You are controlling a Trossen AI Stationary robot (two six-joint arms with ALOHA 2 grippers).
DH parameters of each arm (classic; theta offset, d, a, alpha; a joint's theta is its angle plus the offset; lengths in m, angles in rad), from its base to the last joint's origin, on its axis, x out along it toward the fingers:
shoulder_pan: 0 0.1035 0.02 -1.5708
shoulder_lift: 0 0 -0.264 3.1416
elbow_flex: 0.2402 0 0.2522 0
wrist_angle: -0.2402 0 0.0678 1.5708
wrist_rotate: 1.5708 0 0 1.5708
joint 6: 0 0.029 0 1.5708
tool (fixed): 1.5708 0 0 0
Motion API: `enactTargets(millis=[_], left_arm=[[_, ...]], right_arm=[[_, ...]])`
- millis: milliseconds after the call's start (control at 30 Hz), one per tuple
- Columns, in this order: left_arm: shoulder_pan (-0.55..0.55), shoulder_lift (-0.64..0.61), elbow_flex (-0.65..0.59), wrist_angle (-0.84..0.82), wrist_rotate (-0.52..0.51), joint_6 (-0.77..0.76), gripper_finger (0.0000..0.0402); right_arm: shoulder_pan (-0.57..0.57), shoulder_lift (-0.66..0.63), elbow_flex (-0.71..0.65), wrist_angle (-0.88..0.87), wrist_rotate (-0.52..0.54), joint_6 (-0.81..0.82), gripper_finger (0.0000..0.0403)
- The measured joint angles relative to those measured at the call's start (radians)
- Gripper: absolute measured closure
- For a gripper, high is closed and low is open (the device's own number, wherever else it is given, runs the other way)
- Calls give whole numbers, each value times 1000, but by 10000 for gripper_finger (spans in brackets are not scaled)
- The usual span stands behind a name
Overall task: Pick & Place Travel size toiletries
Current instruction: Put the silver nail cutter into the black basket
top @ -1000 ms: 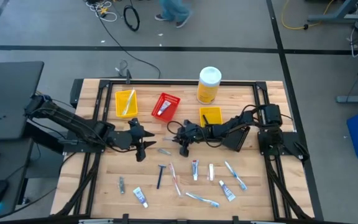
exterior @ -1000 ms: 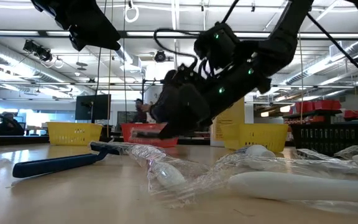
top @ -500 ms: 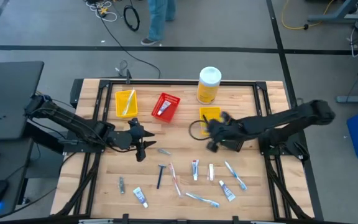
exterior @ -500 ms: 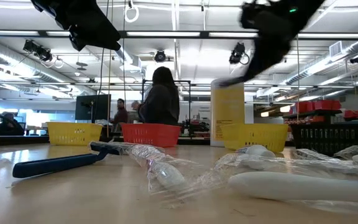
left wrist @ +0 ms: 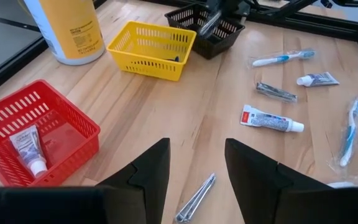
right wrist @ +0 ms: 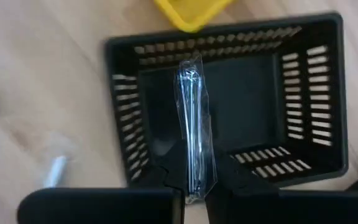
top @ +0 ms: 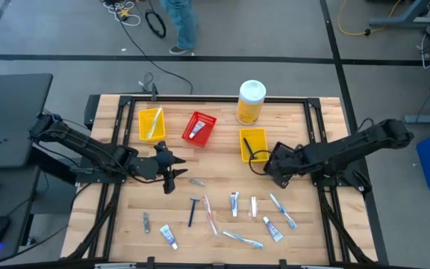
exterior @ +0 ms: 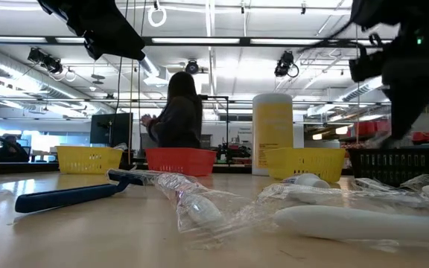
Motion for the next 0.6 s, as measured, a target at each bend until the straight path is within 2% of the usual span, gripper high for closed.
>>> enactTargets(millis=[367, 600], left_arm=[[0, 0, 0, 0, 0, 0, 237], [0, 0, 0, 1, 21, -12, 237]], right_arm=[[-168, 0, -133, 47, 103, 54, 365], [-247, 0, -222, 201, 62, -24, 344]])
